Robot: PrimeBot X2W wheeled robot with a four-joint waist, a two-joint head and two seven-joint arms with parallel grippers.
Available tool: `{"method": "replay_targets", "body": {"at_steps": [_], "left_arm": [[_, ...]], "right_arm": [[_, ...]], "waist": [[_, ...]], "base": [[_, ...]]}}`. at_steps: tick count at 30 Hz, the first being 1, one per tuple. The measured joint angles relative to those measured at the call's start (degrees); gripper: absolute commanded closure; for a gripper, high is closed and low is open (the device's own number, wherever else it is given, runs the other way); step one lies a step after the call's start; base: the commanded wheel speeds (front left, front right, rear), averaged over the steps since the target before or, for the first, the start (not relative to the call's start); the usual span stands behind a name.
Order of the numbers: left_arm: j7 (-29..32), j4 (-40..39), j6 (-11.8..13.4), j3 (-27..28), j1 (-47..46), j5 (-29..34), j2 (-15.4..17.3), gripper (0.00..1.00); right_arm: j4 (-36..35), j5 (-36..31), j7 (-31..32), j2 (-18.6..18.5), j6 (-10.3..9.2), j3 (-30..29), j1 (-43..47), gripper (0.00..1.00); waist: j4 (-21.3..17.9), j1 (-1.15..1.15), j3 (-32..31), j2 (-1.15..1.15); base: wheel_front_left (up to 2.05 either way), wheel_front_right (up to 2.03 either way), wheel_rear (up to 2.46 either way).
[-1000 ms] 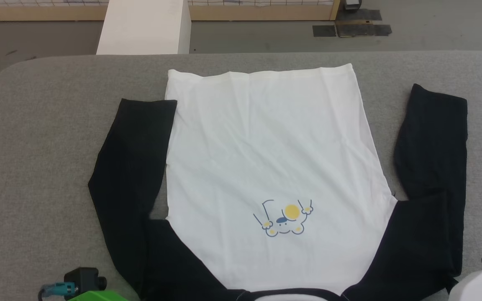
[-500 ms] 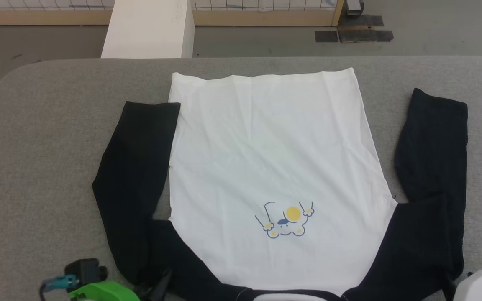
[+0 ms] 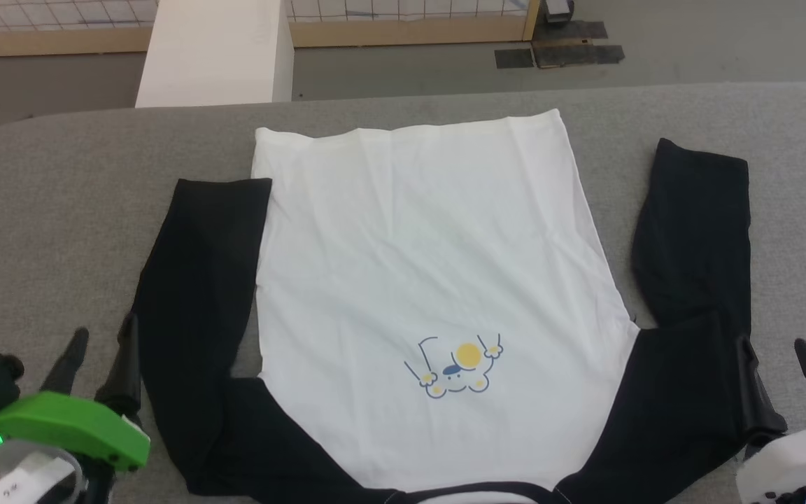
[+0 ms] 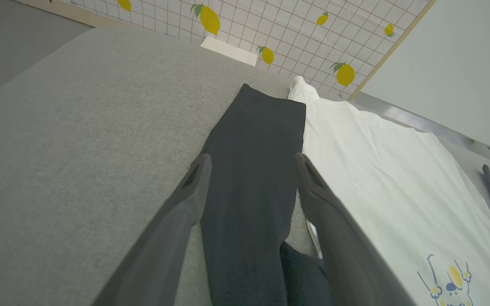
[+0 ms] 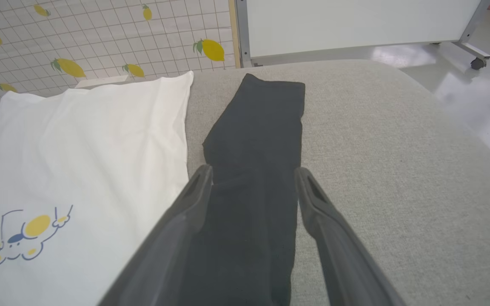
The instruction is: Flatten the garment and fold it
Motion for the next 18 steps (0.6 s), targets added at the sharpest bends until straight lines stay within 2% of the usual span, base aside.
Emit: {"method": "replay_targets", "body": {"at_steps": [4,7,13,18], "left_arm": [[-0.5,4.8,-3.6,-2.0,-8.7,3.1,4.4,0.0],[1.2,9.7,-6.0,-3.2,-15.9,3.7,8.0,0.0],[5.9,18.4,-8.2,-5.0,-29.3,3.6,12.4,0.0],[10.4,22.8,-9.0,-6.6,-36.1,2.5,13.4,0.0]], "right_arm": [[0.1,-0.9,-5.4,0.0,0.0,2.6,-2.3,0.0],[0.5,-1.0,-7.2,0.0,0.0,3.7,-4.0,0.0],[1.3,-1.0,-8.7,0.0,0.0,6.2,-7.3,0.0],[1.9,-0.8,-9.4,0.0,0.0,7.0,-9.1,0.0]], "waist": [[-0.9,0.0,1.9,0.0],[-1.6,0.0,3.5,0.0],[-3.3,0.0,7.1,0.0],[-5.1,0.01,10.0,0.0]], "base": [[0.0,0.0,0.0],[0.0,0.0,0.0],[0.0,0.0,0.0],[0.0,0.0,0.0]]}}
